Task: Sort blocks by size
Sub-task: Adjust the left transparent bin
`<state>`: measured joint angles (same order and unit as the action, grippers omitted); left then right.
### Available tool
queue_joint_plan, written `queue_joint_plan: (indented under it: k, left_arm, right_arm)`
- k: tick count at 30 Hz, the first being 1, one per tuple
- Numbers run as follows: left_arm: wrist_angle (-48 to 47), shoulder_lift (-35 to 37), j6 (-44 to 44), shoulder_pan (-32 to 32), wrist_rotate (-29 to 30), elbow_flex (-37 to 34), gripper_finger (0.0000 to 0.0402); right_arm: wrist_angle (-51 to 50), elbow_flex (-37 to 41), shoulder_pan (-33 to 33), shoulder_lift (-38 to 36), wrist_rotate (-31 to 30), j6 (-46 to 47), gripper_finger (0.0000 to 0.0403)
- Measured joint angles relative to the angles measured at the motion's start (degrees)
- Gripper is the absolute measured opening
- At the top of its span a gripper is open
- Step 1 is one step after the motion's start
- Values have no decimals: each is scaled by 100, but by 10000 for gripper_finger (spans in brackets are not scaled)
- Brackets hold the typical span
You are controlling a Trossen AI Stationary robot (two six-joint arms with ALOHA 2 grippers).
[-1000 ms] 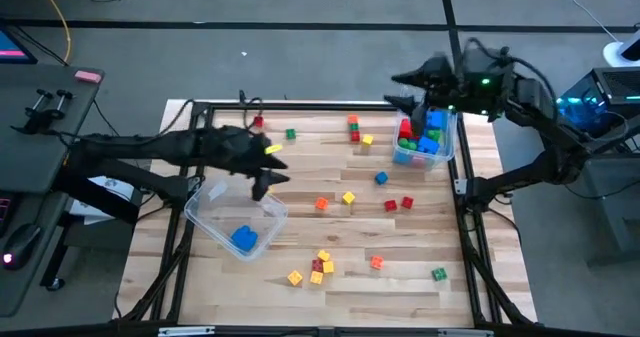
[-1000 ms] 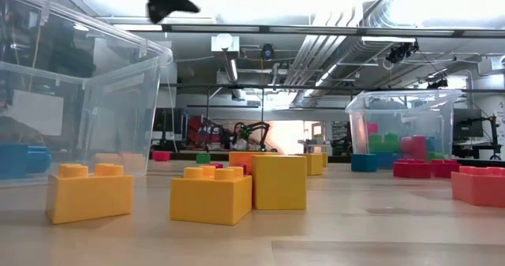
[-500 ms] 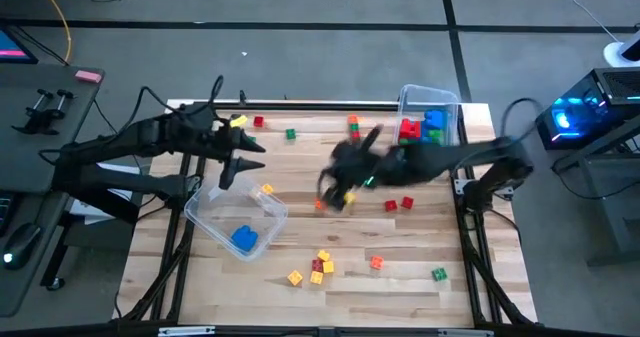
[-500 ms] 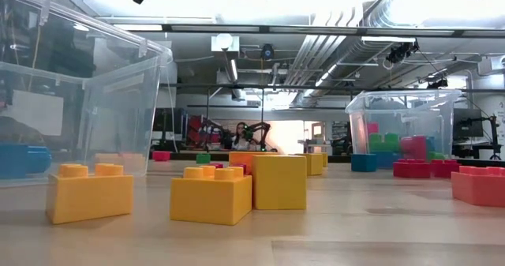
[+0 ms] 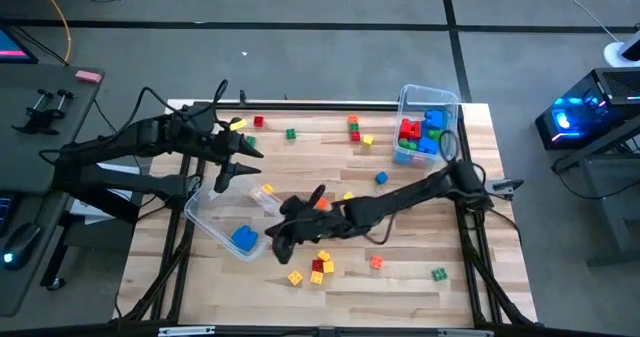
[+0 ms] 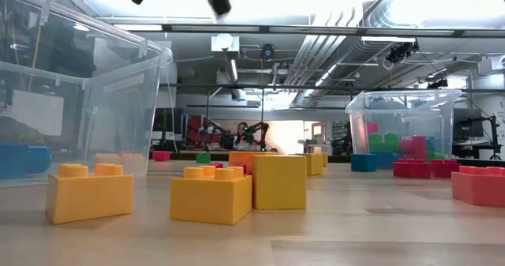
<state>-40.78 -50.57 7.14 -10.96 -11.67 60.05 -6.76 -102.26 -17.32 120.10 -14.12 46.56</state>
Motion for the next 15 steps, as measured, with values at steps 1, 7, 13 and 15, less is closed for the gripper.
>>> queue_joint_plan:
  k: [1,7,13,15]
  left_arm:
    - [-1,0,-1,0,-1,0,174]
    - [-174,73,-196,10,-5,0,174]
    - [-1155,139,-477,220,66,-325,174]
    - [-1239,152,-682,256,403,-684,174]
  right_arm:
    - [-43,0,0,107,-62,68,1]
    - [-140,3,104,419,-221,142,1]
    - [-458,2,146,318,-138,-302,0]
    - [-591,2,152,238,-82,-424,0]
